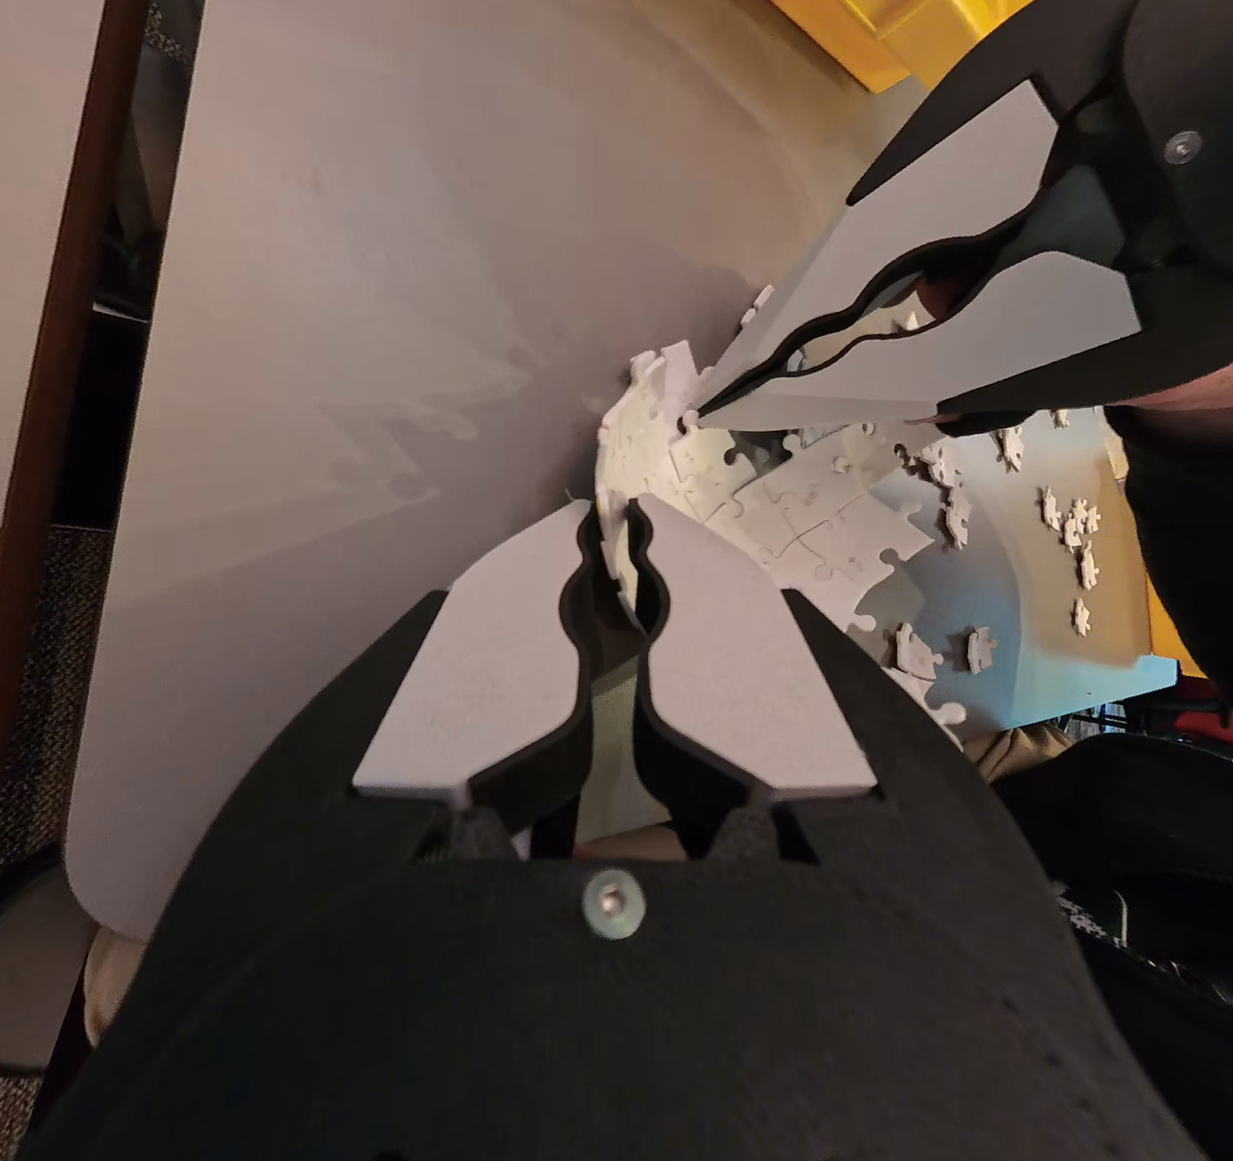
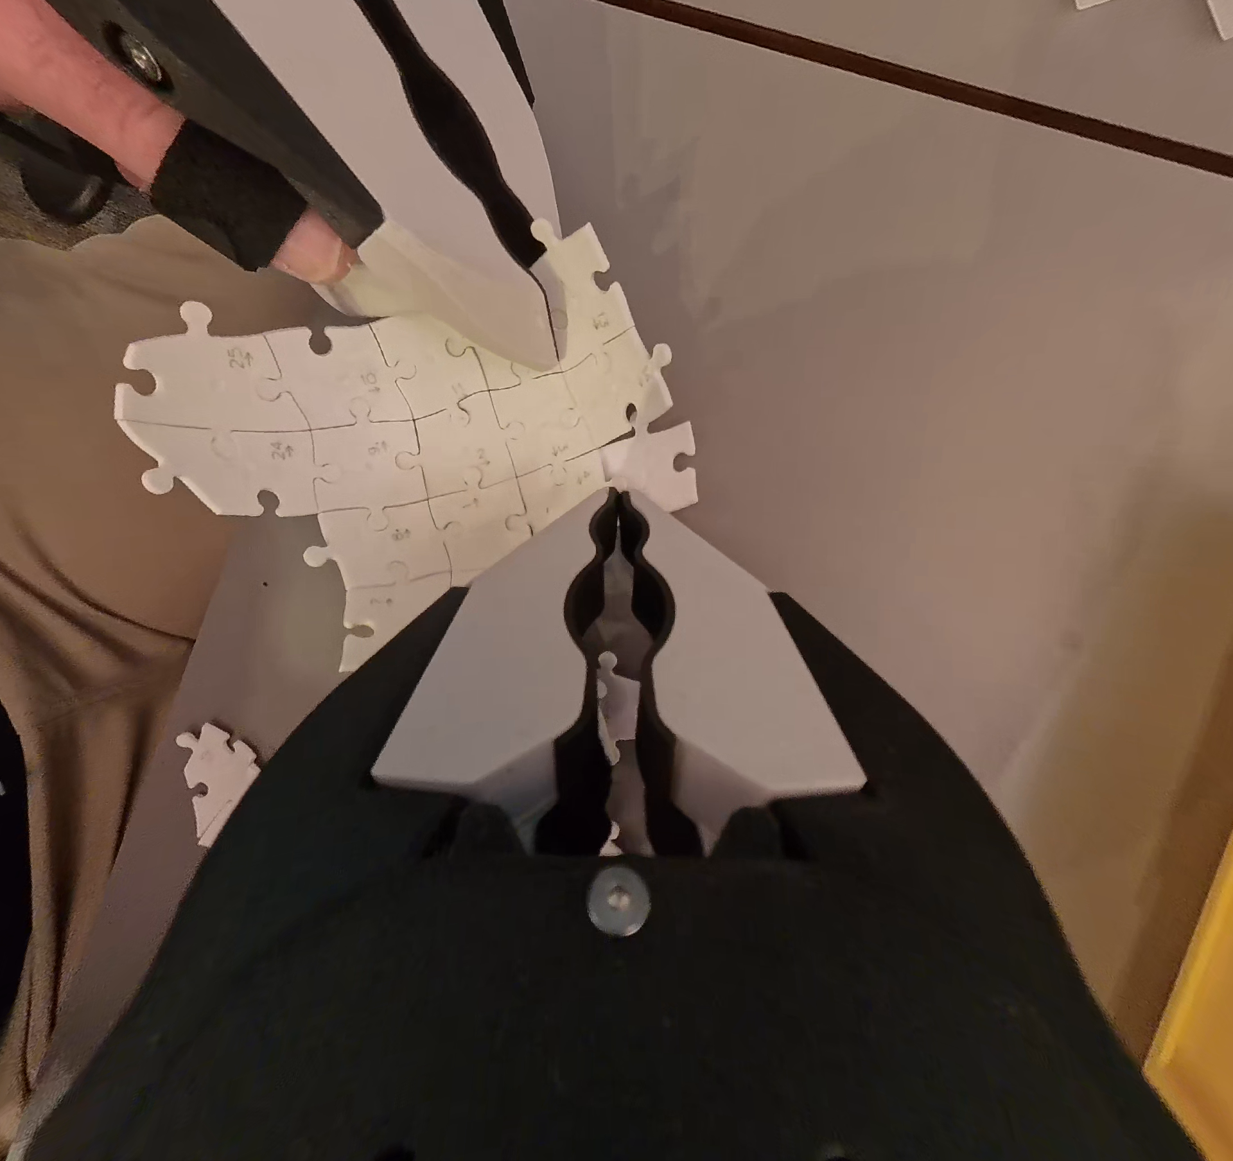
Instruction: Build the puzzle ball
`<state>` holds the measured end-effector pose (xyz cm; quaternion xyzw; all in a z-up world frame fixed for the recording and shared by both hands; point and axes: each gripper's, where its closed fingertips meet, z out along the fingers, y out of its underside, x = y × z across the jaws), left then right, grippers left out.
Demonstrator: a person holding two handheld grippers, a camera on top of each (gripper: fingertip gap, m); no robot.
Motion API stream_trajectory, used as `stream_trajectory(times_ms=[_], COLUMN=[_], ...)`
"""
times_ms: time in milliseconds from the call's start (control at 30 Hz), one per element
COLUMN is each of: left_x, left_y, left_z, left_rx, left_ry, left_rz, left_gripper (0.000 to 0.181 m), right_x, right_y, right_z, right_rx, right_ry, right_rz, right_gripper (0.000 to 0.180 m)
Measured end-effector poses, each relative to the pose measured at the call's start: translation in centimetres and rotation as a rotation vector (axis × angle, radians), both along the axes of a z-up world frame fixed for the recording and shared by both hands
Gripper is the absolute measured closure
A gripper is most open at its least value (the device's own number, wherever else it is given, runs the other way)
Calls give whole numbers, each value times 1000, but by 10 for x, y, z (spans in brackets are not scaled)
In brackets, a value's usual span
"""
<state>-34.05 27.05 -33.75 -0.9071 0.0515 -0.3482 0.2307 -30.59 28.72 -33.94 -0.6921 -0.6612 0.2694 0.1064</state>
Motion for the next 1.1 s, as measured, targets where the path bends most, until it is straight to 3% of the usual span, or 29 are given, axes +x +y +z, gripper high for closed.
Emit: stream_trajectory(times_ms=[1100], left_x=[-4], left_y=[6], left_z=[-1], left_rx=[-93], left_ry=[145], left_rz=[-206], left_gripper=[172], right_x=[3], right_y=[2], right_z=[0], right_rx=[38], right_ry=[-23], right_rz=[148], right_gripper=[180])
